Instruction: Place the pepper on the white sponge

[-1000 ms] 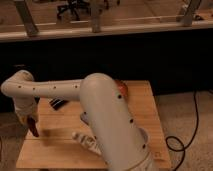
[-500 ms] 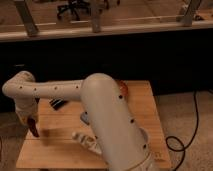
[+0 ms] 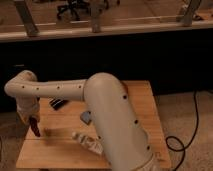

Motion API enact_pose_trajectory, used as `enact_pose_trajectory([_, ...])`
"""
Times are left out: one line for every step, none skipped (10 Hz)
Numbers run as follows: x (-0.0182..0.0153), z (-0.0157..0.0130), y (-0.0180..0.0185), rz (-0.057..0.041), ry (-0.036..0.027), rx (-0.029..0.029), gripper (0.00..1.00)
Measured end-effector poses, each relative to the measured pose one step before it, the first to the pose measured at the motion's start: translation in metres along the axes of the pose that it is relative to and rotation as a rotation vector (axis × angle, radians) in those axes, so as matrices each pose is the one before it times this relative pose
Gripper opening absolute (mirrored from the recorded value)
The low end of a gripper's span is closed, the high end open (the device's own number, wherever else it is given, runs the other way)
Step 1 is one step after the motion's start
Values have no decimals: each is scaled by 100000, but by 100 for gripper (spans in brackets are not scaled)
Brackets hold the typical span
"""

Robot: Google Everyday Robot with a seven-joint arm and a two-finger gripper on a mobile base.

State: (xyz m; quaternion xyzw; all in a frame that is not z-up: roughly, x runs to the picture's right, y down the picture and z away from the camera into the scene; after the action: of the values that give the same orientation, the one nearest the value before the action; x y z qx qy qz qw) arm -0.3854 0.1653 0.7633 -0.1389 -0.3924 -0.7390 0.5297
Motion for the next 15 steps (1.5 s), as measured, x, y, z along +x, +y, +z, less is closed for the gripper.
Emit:
enact_pose_trajectory([108,-253,440,729,367,433,4])
enact_pose_trajectory([102,-409,402,520,426,564,4])
enact_pose_trajectory([130,-560,1196,1173,688,319,4])
enact_pose_trajectory([182,-719,1230,999,776,666,4])
enact_pose_trajectory([425,-428,998,1205,630,572,4])
enact_pose_trajectory([262,-207,293,148,261,368,4])
enact_pose_trajectory([196,-186,395,520,261,571,4])
enact_pose_trajectory([12,2,471,528,-87,483,4])
enact_pose_trajectory([92,-165,637,619,-97,353,4])
enact_pose_trajectory([72,-388,1390,1187,-300,605,4])
enact_pose_trajectory([154,-283,1101,1207,-199,326,4])
enact_pose_trajectory([151,-134,468,918,-66,746,4])
enact_pose_trajectory([8,-108,263,733,187,575,4])
enact_pose_trajectory([-104,-158,870,1522,127,839,4])
enact_pose_trajectory([-168,-235,918,1323,51,558,4])
